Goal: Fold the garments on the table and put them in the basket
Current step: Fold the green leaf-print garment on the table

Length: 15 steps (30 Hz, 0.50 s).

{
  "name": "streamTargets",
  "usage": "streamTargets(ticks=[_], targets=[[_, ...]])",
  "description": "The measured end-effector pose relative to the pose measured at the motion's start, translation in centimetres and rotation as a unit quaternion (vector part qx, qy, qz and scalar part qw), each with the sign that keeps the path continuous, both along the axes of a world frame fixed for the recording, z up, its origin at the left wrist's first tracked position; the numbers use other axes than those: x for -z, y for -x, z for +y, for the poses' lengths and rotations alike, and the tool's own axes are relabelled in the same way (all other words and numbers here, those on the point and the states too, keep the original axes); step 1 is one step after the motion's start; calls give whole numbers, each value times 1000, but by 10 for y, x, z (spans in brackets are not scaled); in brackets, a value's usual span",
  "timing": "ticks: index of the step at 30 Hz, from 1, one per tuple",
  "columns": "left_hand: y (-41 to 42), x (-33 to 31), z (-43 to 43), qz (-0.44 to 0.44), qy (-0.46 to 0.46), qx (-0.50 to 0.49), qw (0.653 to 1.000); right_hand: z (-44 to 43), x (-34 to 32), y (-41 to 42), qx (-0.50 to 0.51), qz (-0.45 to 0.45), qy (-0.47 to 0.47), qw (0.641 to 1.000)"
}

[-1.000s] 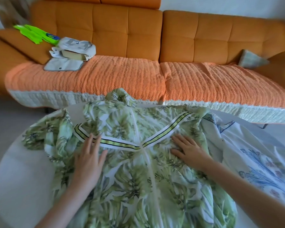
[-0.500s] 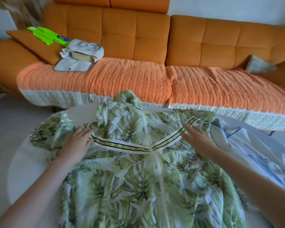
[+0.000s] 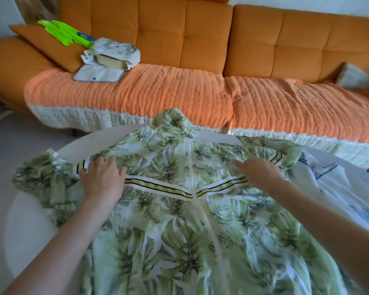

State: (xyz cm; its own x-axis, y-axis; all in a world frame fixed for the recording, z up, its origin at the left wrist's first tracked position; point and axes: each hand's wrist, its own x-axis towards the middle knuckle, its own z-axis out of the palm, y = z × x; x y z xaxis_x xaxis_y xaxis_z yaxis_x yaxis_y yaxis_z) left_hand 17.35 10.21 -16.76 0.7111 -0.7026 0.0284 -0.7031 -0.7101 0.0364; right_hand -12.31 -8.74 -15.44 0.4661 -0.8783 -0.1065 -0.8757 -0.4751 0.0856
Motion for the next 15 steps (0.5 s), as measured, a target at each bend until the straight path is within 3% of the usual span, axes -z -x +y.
streamTargets(ticks=[3, 5, 9, 15], targets=[[40, 2, -15, 51, 89, 114, 988, -22, -21, -29, 74, -174, -48, 981], [66, 19, -24, 111, 78, 182, 974, -34, -25, -59, 80, -261, -118, 955], [88, 53, -29, 76, 47, 248, 965, -45, -18, -116, 56, -253, -184, 948], [84, 56, -28, 72, 66, 245, 965, -58, -21, -169, 55, -191, -162, 967]])
